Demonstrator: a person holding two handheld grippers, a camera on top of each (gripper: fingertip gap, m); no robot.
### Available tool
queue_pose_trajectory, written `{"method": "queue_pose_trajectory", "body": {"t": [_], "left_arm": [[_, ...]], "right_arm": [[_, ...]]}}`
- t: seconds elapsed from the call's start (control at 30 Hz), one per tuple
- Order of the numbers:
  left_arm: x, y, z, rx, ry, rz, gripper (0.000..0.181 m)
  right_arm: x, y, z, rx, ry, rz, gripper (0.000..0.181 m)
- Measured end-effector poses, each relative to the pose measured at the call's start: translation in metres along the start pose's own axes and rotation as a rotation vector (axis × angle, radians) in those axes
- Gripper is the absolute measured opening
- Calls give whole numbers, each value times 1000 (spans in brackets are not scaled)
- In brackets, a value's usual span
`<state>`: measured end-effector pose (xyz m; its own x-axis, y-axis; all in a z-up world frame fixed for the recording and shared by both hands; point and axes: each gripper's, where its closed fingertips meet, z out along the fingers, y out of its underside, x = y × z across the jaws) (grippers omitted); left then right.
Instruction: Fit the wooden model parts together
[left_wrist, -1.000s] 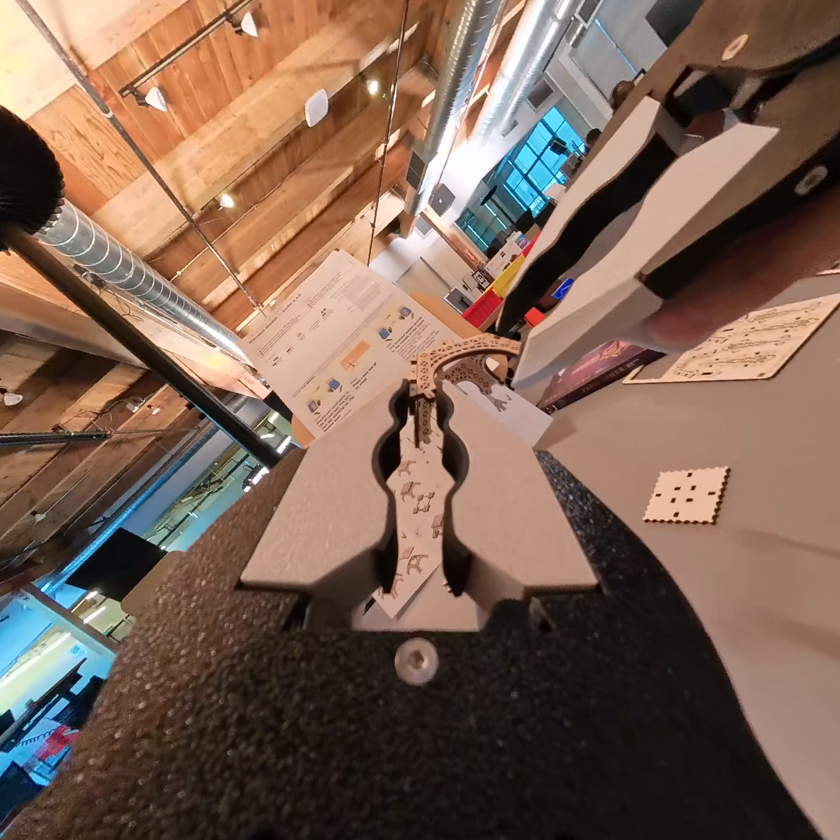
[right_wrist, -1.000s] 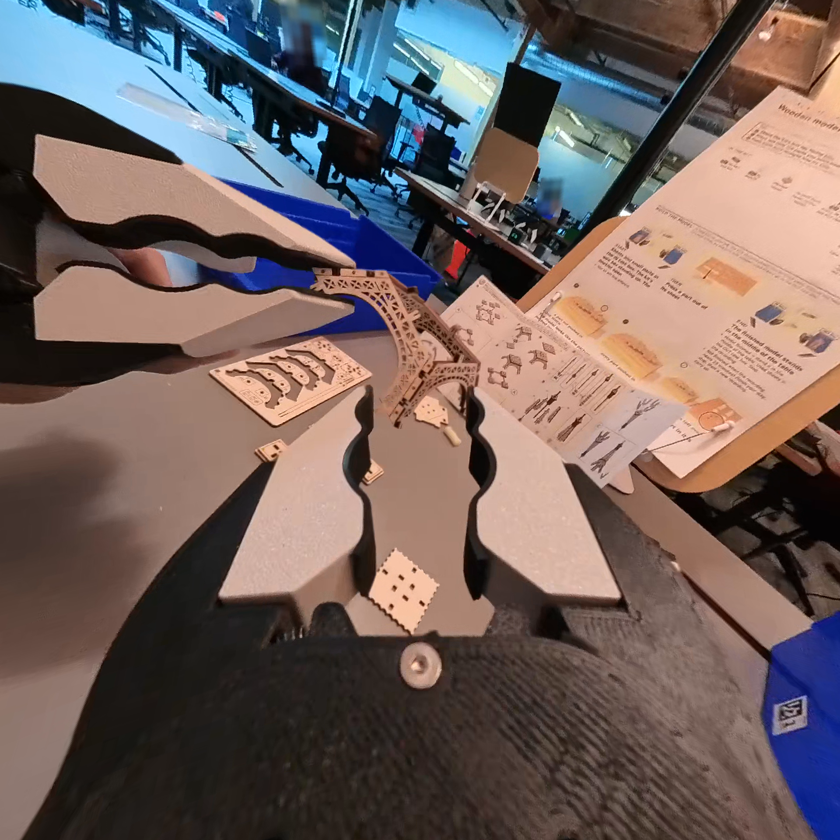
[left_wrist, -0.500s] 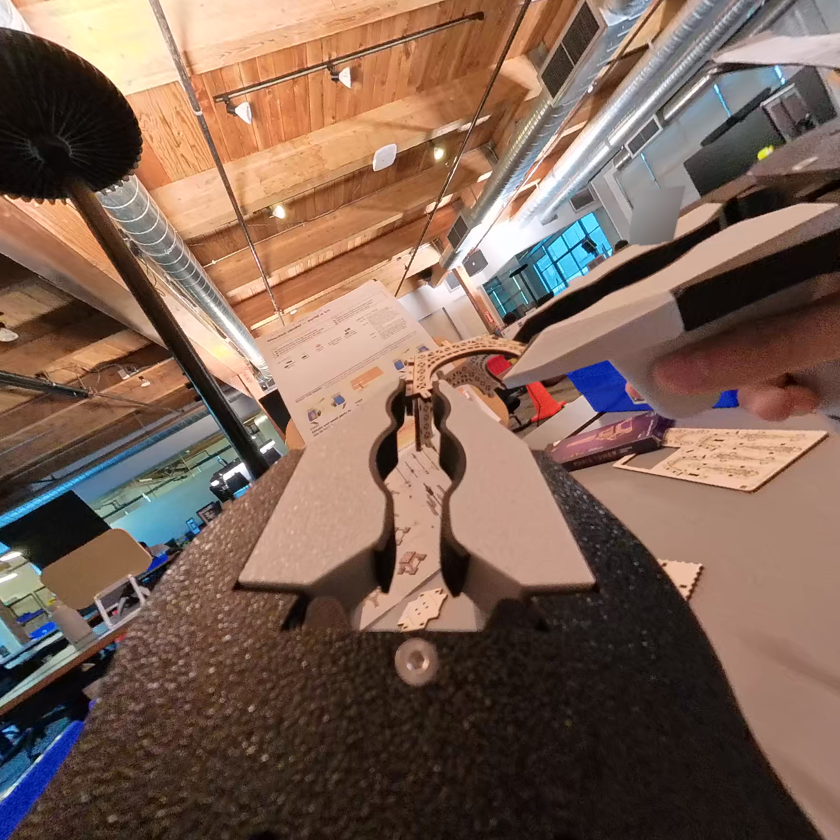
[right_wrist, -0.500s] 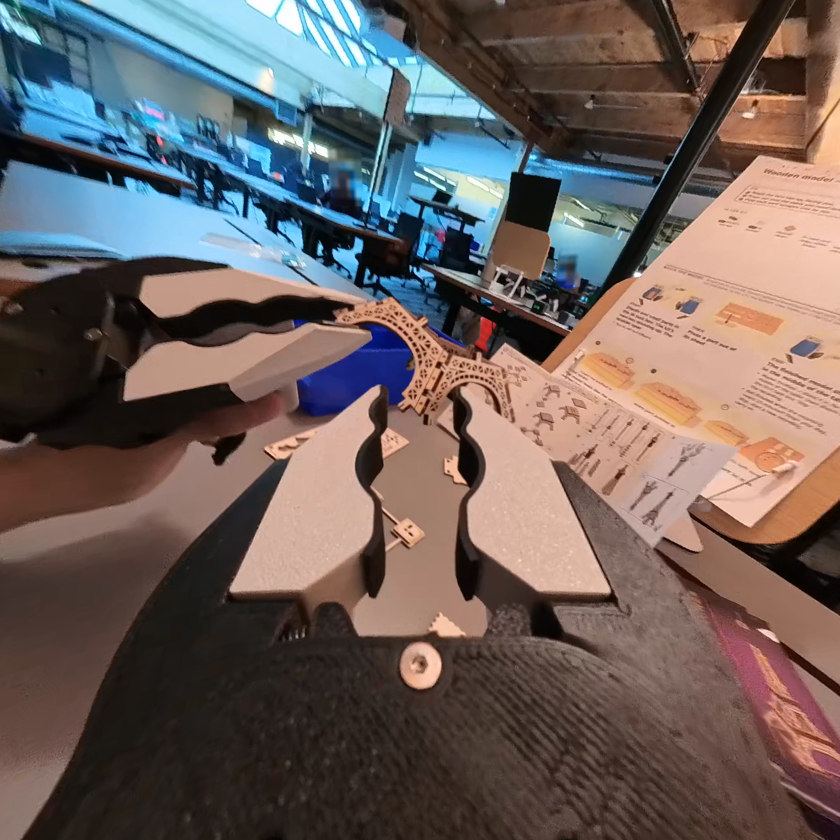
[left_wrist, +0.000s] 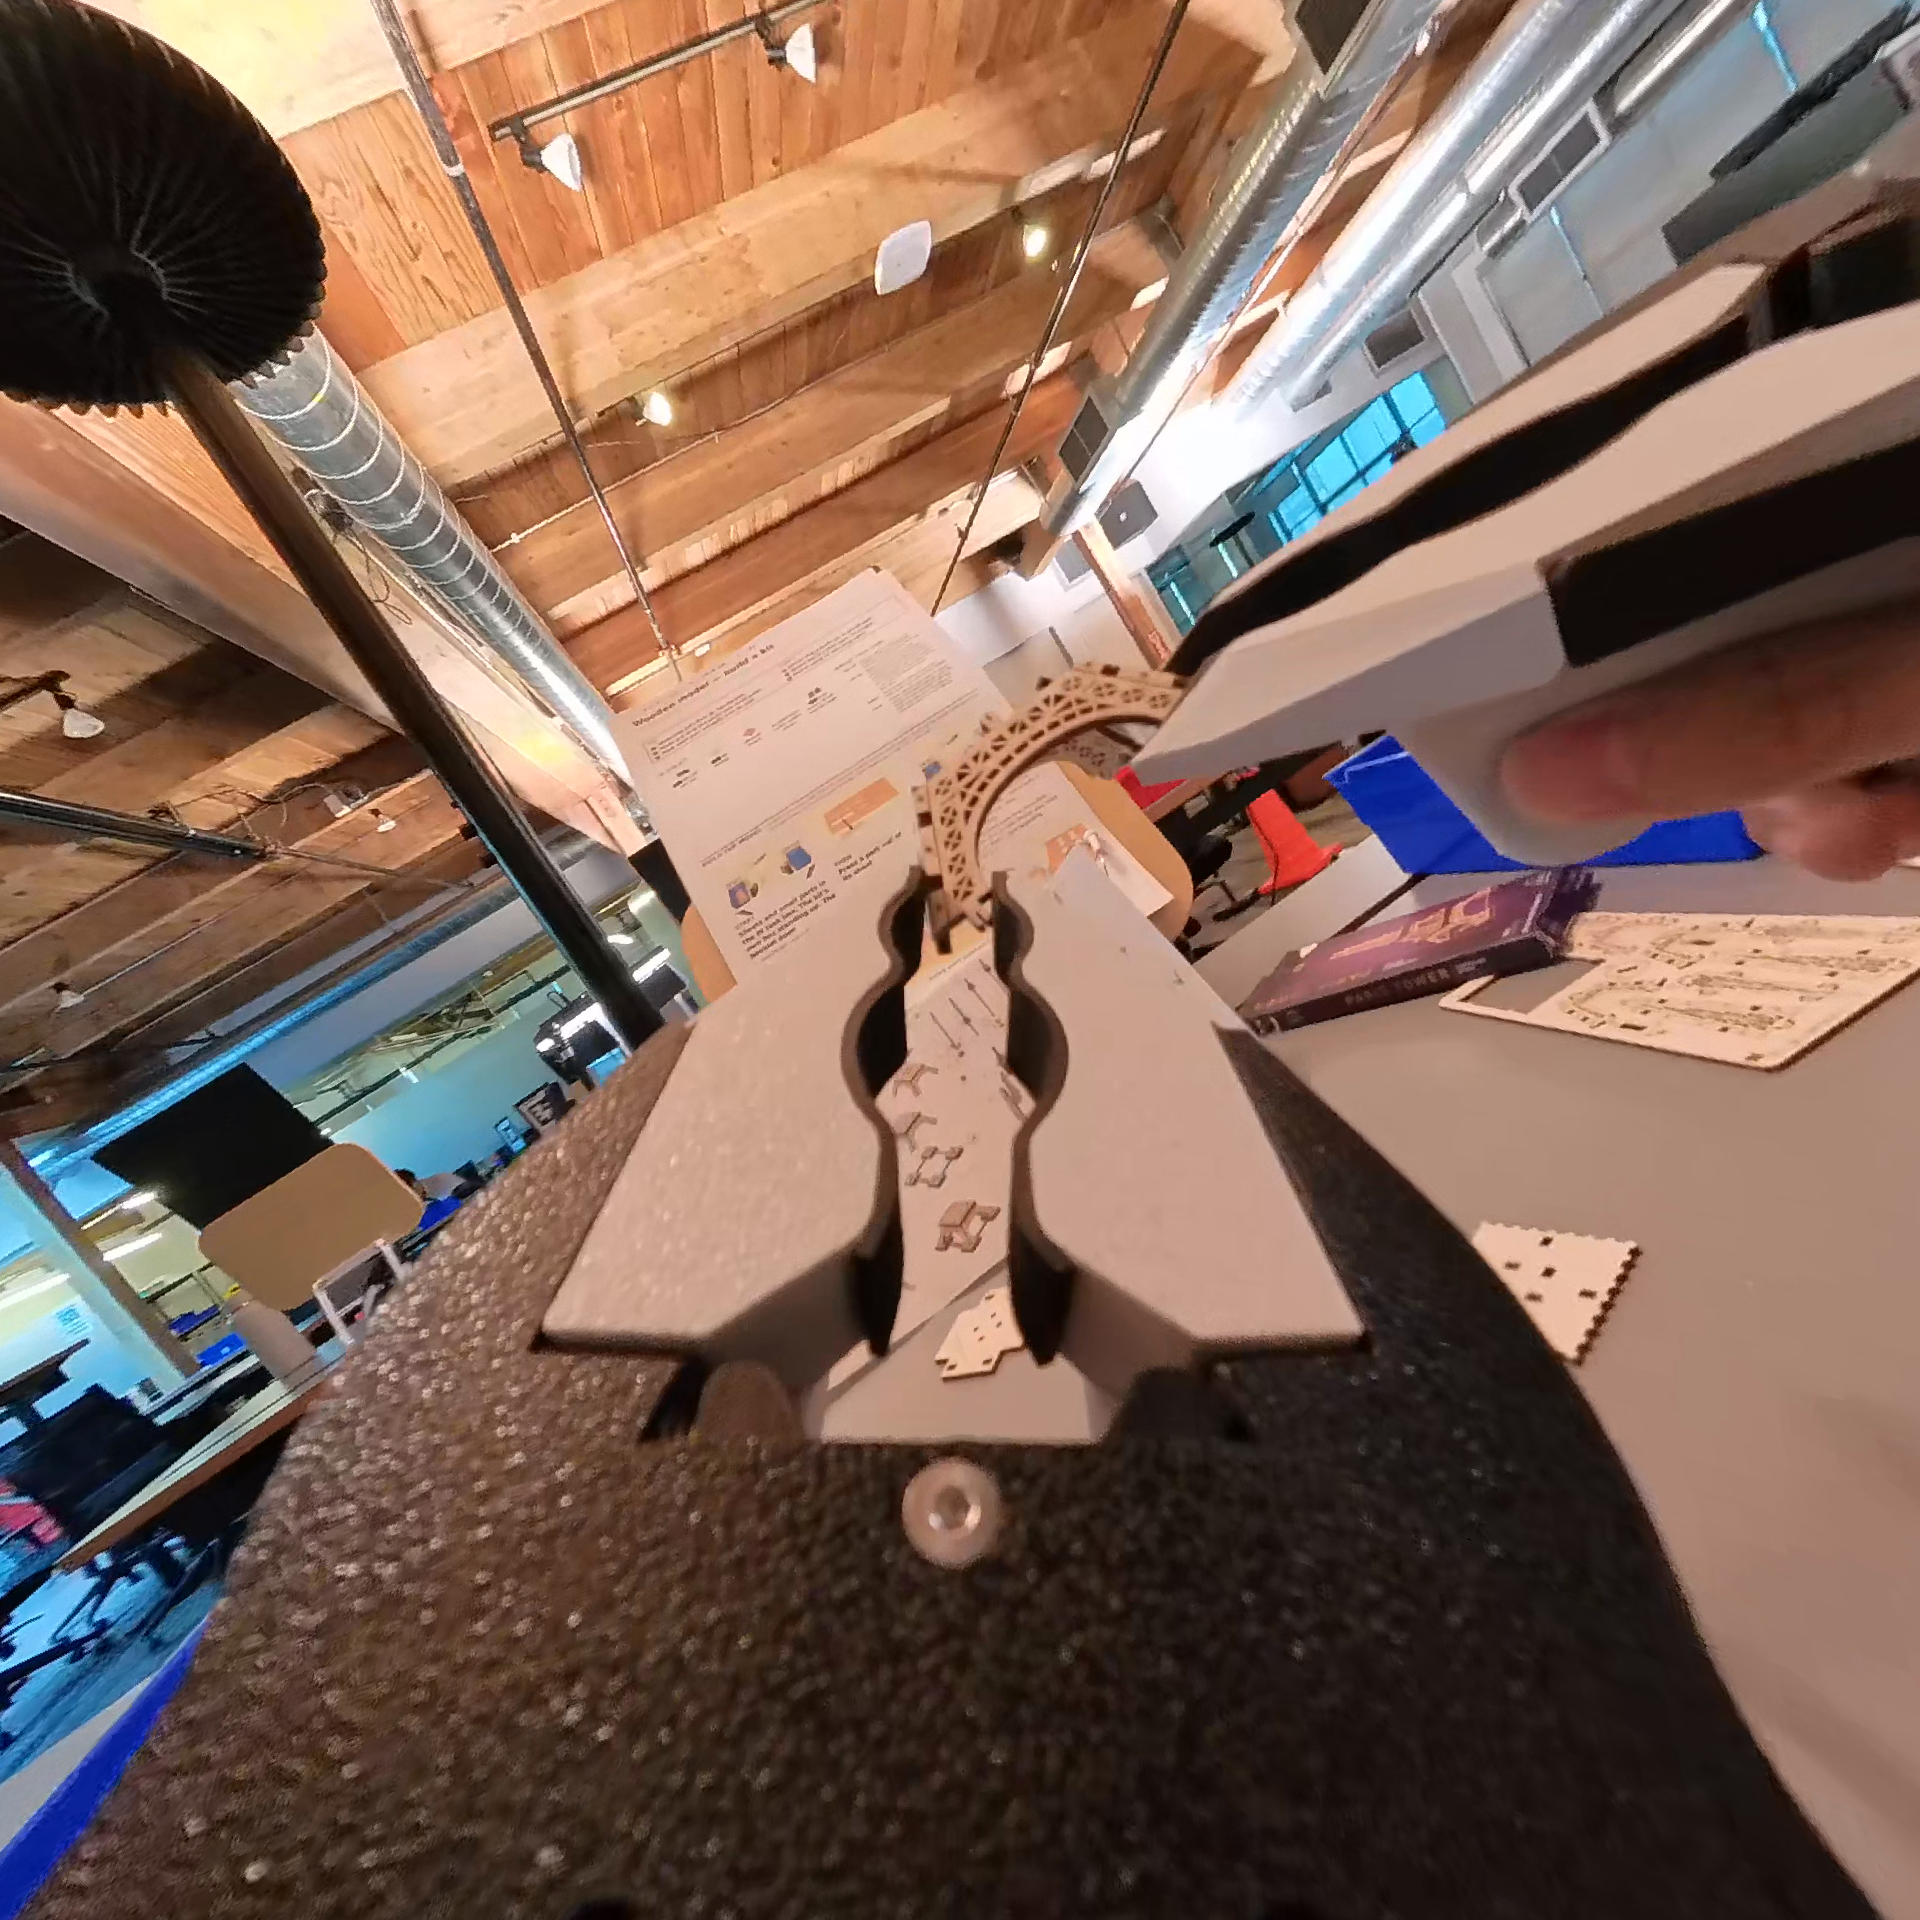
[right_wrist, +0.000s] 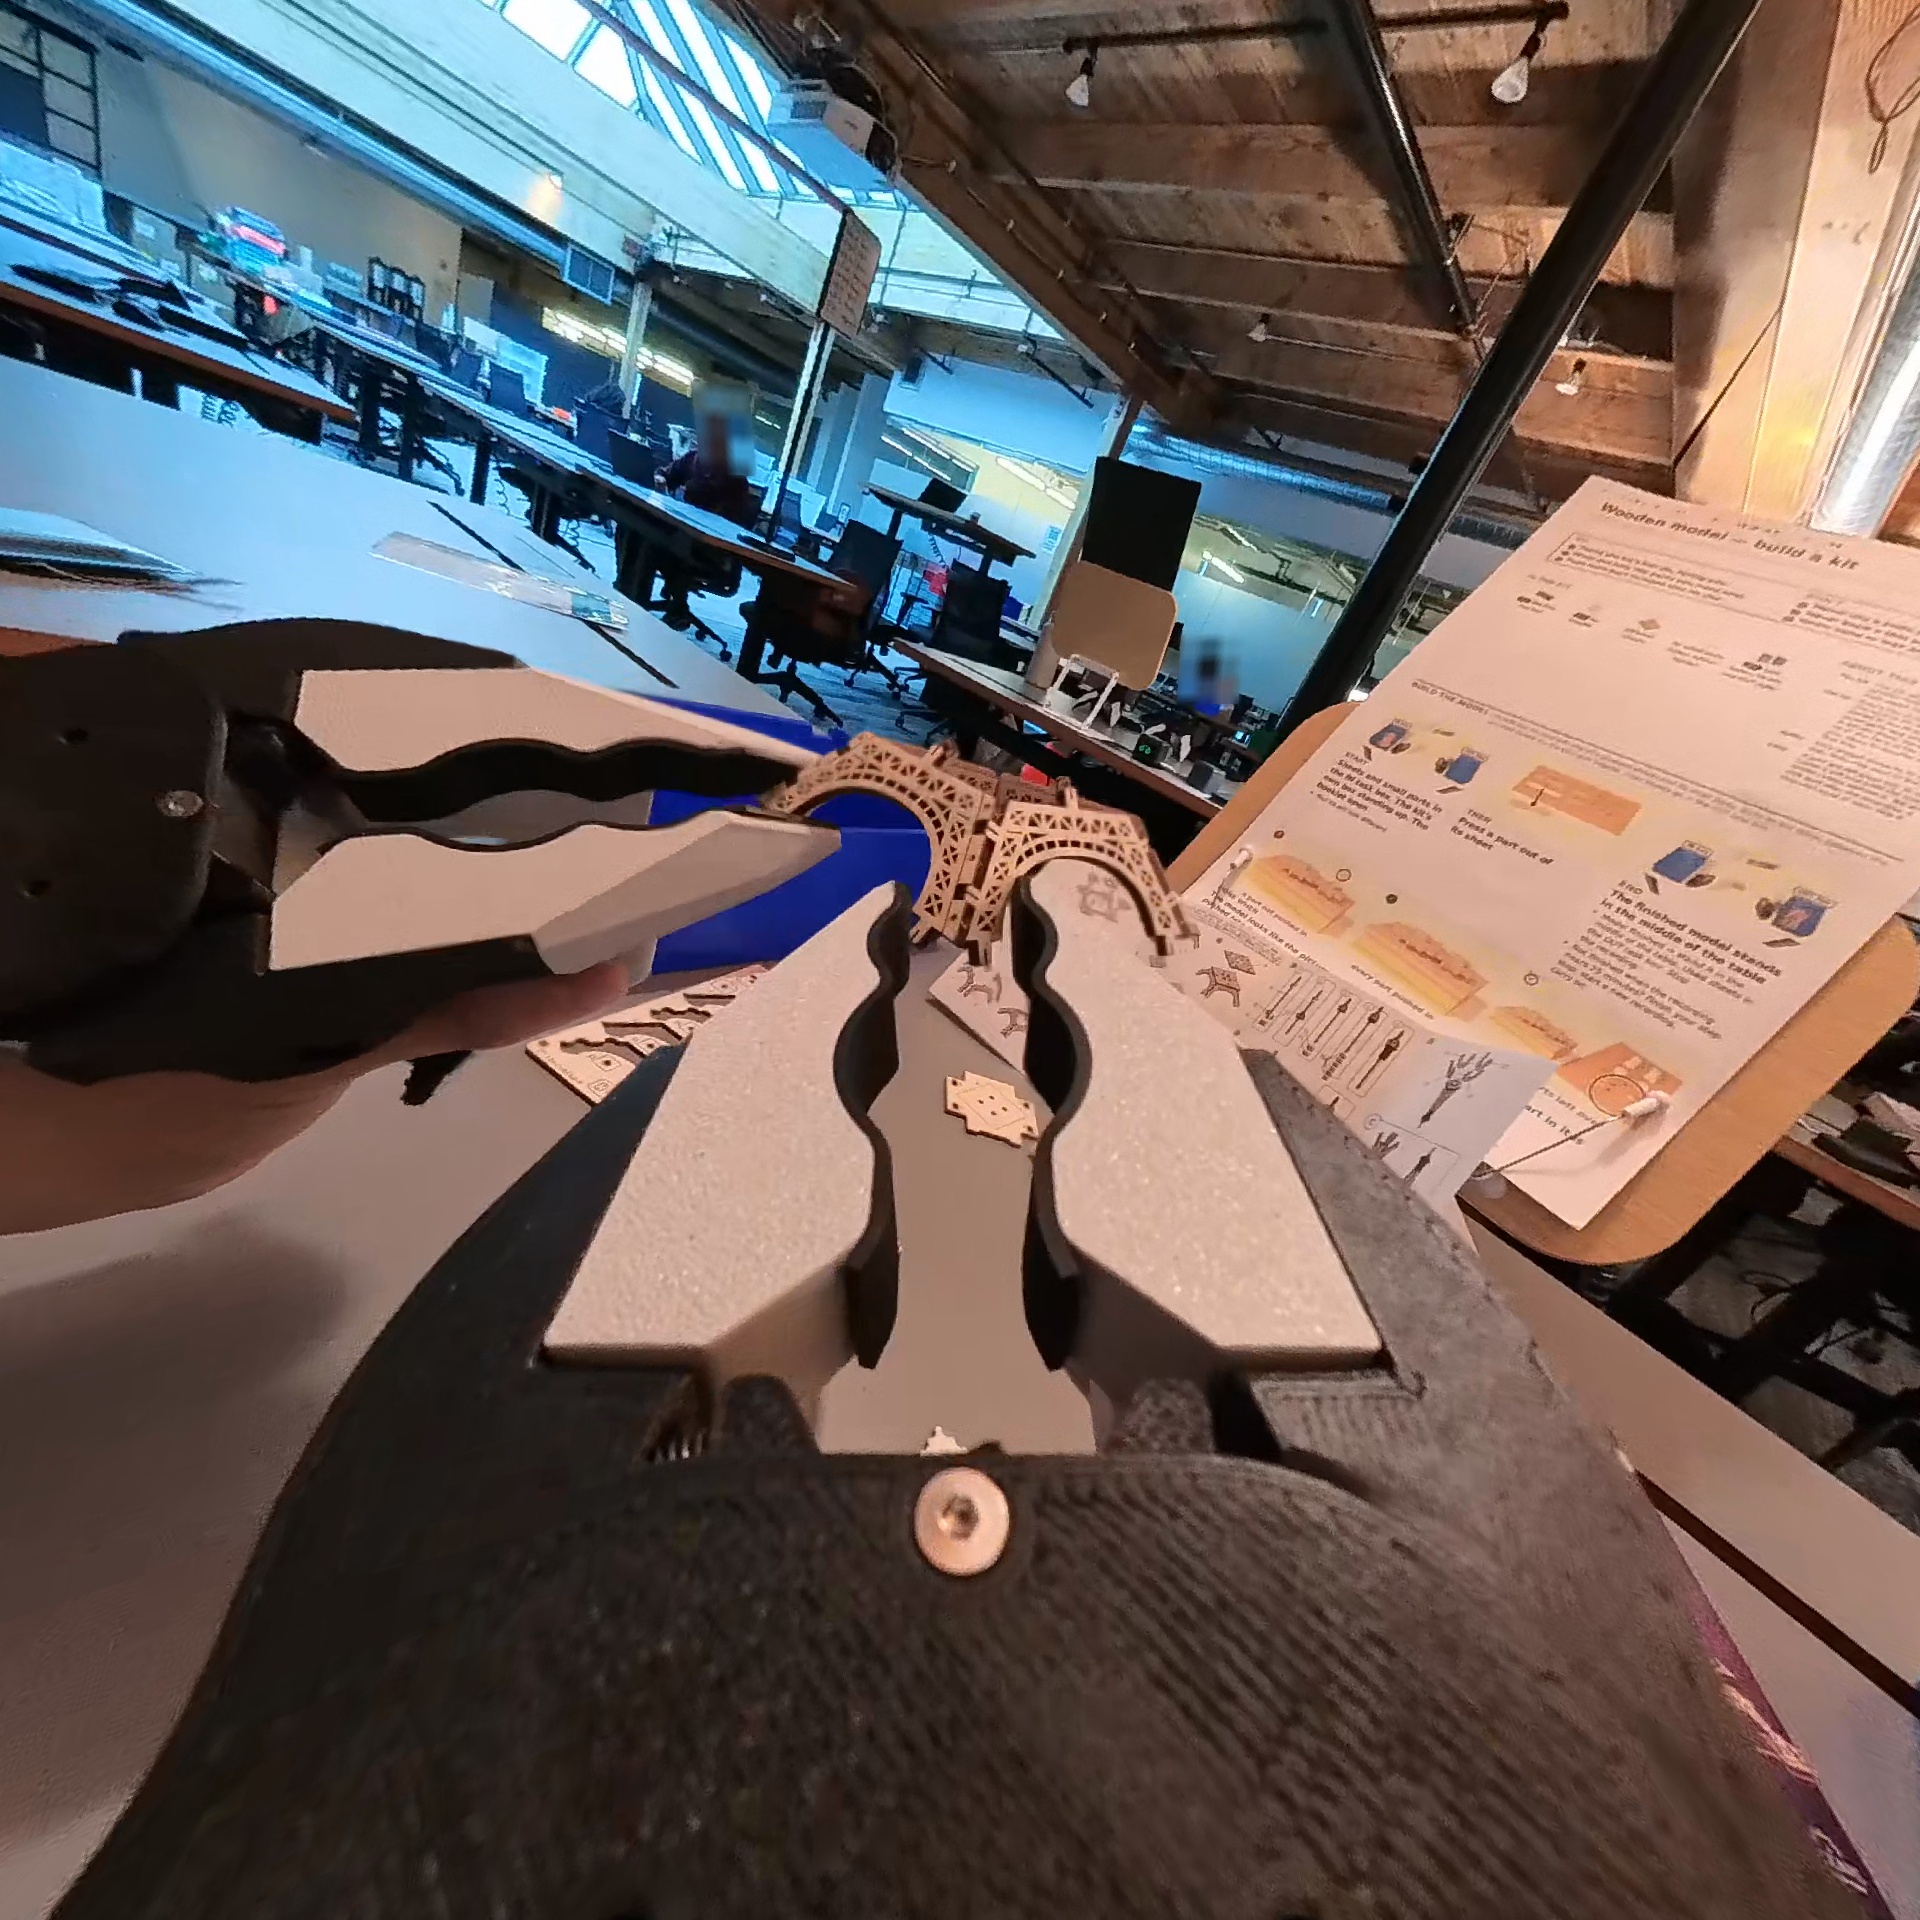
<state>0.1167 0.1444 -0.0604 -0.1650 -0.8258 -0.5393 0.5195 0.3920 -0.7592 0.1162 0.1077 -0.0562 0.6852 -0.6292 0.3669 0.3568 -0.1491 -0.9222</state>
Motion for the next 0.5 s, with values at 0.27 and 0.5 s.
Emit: {"method": "queue_pose_trajectory", "body": {"t": [0.27, 0.5], "left_arm": [[9, 5, 5, -42, 51, 106, 15], [19, -15, 0, 3, 287, 86, 24]], "right_arm": [[7, 2, -1, -14, 26, -61, 14], [10, 12, 2, -36, 48, -265, 14]]}}
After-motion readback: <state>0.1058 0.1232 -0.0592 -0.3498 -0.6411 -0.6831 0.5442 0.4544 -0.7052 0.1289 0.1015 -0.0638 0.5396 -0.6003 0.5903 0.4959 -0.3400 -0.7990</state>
